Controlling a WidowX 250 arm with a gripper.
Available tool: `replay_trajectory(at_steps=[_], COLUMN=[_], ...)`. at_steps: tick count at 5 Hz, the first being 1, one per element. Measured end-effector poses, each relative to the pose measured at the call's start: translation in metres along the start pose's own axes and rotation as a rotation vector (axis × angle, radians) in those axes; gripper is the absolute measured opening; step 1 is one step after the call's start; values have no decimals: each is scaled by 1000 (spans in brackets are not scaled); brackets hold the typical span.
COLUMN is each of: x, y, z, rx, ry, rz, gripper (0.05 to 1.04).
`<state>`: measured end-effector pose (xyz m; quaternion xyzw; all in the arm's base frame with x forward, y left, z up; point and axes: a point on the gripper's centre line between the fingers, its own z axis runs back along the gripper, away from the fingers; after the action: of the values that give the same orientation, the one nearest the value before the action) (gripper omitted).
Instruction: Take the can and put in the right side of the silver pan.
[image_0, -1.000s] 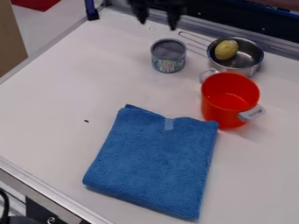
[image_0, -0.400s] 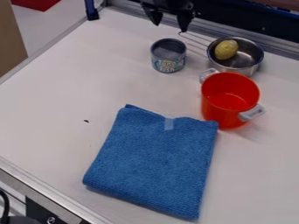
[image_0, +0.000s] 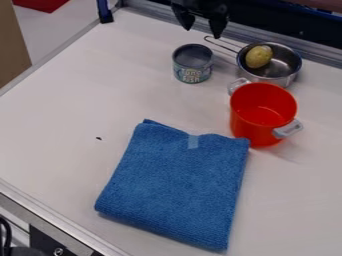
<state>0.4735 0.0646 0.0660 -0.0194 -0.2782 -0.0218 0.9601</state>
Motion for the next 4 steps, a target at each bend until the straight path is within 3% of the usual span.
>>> replay_trajectory(at_steps=[1,2,4], x=[0,-10,-51], y=[-1,-3,-4], z=[-4,-6,-17], rx=[-41,-82,-110], ry=[-14,3,90], rz=[-21,-35,-104], gripper=[999,999,999])
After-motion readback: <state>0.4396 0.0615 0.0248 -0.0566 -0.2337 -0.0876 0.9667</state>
